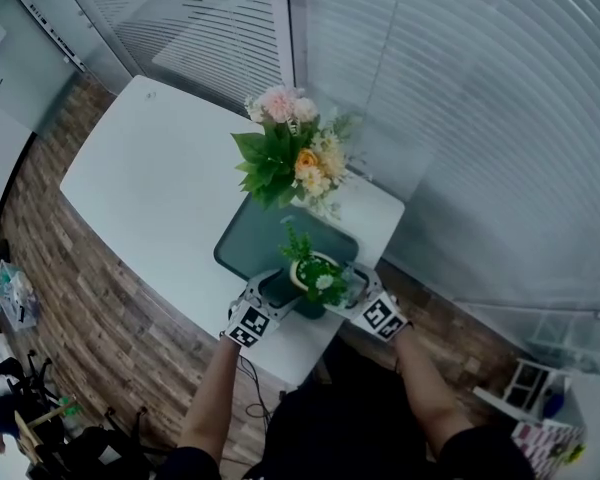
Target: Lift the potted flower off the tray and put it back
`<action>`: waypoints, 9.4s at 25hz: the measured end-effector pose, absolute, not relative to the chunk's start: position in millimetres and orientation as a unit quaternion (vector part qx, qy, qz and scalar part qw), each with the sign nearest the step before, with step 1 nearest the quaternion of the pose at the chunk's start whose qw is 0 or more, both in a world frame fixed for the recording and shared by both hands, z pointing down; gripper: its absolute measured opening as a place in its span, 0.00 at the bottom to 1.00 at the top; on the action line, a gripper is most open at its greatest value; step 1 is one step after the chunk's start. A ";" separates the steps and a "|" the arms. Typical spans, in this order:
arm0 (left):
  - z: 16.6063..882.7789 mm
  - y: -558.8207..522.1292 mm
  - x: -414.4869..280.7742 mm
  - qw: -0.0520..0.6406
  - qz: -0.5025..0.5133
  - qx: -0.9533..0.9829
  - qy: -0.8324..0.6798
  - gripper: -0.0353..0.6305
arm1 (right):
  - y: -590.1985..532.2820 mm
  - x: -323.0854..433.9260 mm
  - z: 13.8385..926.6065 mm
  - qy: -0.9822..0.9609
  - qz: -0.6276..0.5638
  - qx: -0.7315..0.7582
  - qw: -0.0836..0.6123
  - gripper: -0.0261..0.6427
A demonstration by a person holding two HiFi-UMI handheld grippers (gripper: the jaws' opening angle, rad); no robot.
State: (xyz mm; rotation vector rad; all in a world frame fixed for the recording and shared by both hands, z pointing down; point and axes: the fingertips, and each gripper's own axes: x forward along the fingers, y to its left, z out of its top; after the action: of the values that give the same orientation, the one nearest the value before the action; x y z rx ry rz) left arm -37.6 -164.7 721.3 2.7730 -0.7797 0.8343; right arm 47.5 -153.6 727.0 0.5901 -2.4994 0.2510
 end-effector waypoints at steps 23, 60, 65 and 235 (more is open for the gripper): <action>738.5 -175.5 -23.2 0.062 0.303 0.935 -0.173 0.48 | -173.1 30.2 742.7 -0.935 0.102 0.194 0.280 0.65; 687.0 -165.7 -22.2 0.048 0.255 0.944 -0.203 0.48 | -162.9 34.9 691.3 -0.943 0.087 0.196 0.254 0.64; 663.1 -158.2 -19.9 0.028 0.243 0.948 -0.204 0.48 | -155.5 37.7 672.0 -0.947 0.089 0.203 0.232 0.64; 684.3 -193.2 -13.2 0.119 0.261 0.932 -0.221 0.48 | -192.8 43.6 675.1 -0.950 0.060 0.217 0.216 0.64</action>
State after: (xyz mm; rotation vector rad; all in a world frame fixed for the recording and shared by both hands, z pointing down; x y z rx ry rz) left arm -13.2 -193.2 684.3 2.7244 -0.6462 0.7644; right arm 43.6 -192.8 675.1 0.6014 -2.6329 0.1672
